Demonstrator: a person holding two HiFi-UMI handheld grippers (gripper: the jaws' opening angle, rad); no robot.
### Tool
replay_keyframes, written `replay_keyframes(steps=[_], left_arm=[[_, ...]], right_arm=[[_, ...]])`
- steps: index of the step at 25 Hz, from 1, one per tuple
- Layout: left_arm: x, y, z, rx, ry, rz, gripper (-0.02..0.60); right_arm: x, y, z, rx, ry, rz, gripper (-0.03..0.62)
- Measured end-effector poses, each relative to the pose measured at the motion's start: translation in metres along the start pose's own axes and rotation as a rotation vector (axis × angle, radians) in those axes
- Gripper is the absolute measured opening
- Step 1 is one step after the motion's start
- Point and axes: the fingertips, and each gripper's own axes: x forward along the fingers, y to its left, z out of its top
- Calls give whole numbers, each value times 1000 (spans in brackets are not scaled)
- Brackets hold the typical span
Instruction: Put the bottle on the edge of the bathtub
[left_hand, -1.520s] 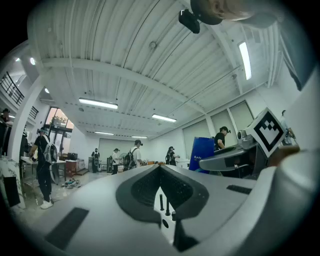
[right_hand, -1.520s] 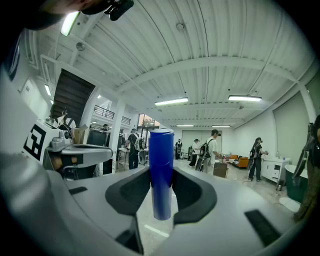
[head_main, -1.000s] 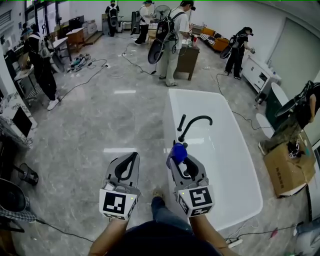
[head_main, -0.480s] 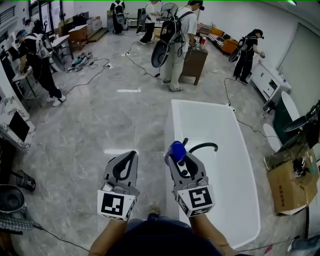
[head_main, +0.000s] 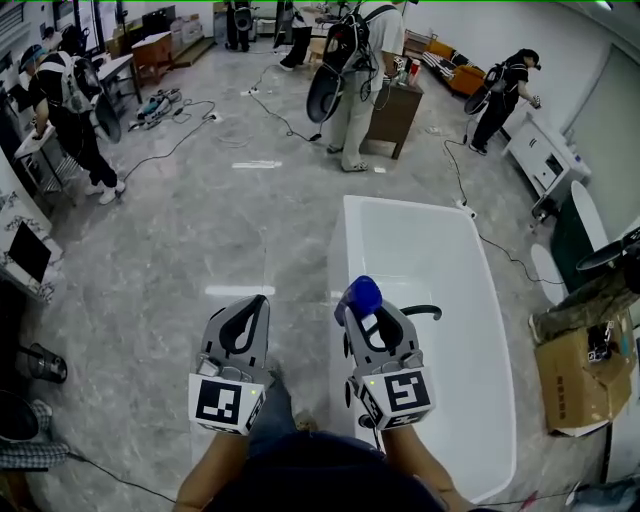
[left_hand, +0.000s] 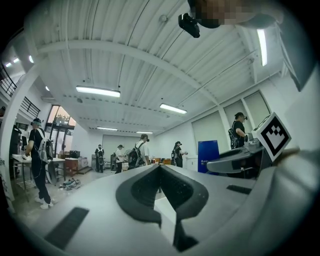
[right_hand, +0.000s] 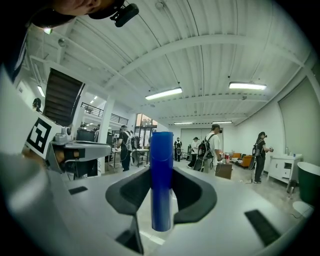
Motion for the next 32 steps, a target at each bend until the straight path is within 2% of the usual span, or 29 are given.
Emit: replay_keyframes(steps=[6, 11, 16, 19, 25, 32], left_arm=[[66, 55, -15, 2, -7, -31, 23], [136, 112, -19, 8, -17, -79, 23], [200, 167, -14, -17, -54, -141, 23], [234, 191, -19, -5, -55, -188, 22], [284, 209, -44, -46, -27, -273, 22], [329, 192, -65, -78, 13, -392, 22]], right_arm=[[79, -24, -5, -6, 9, -36, 152], [166, -45, 13, -11, -8, -76, 152], [241, -65, 27, -3, -23, -148, 152], [275, -81, 28, 12, -23, -202, 152], [300, -110, 15, 24, 16, -319, 152], [293, -149, -10, 61, 85, -454, 152]])
